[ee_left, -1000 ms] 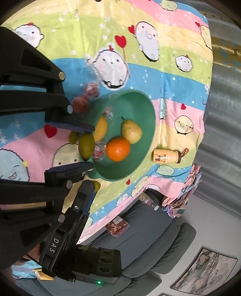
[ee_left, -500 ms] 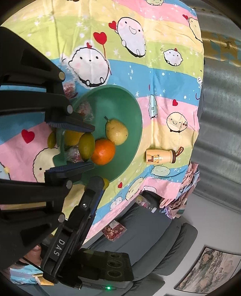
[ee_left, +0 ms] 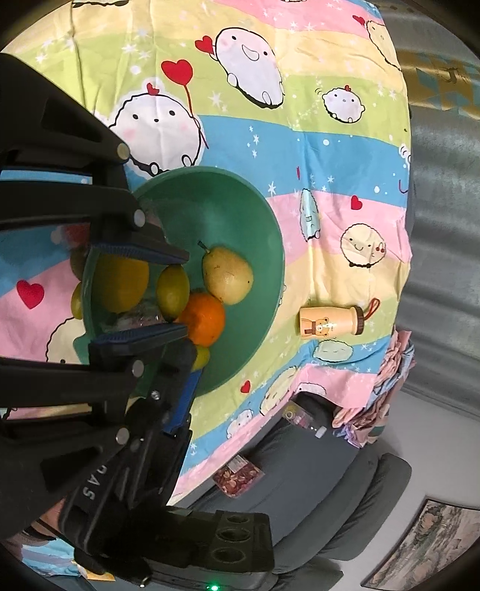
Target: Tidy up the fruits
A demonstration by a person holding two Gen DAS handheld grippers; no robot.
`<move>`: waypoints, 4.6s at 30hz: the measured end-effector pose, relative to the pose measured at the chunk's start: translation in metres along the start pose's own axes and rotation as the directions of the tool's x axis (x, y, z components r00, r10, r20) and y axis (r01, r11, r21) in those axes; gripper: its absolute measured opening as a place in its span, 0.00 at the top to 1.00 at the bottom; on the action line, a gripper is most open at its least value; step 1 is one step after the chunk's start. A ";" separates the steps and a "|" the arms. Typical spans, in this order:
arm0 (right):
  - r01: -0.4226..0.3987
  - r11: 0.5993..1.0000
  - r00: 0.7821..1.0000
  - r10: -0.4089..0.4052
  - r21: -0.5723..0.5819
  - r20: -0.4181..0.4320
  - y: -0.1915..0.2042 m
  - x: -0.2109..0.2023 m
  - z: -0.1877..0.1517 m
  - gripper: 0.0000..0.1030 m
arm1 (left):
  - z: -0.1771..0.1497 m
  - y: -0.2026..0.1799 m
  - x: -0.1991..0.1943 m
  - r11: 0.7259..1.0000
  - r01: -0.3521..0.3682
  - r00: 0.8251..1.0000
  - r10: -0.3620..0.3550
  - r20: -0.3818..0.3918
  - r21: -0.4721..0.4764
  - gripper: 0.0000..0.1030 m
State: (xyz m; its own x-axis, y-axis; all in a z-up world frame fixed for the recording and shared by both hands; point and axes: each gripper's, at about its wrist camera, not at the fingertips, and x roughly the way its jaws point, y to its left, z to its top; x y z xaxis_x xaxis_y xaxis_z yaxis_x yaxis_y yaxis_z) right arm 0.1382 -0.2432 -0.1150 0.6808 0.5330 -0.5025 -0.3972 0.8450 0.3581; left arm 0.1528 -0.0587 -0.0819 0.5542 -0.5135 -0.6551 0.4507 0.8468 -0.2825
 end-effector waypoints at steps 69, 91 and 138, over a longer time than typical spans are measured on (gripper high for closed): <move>-0.147 0.985 0.987 0.151 0.086 -0.046 -0.009 -0.043 -0.058 0.49 | -0.098 0.059 -0.063 0.958 -0.067 0.996 0.049 -0.074 -0.278 0.26; 0.019 0.988 0.953 -0.065 -0.156 -0.297 0.018 0.041 -0.071 0.59 | -0.114 0.045 -0.047 0.959 0.126 0.984 -0.154 -0.091 -0.255 0.26; 0.030 0.995 0.983 -0.013 0.090 -0.182 -0.034 -0.014 -0.075 0.77 | -0.076 0.033 0.028 0.996 0.033 0.990 -0.045 -0.137 -0.087 0.37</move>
State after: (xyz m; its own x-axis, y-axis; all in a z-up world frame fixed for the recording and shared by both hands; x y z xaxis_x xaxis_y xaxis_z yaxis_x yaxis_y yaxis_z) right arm 0.0963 -0.2759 -0.1795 0.5623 0.5207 -0.6424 -0.3190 0.8533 0.4124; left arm 0.1298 -0.0345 -0.1628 0.4327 -0.5270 -0.7315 0.4061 0.8383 -0.3638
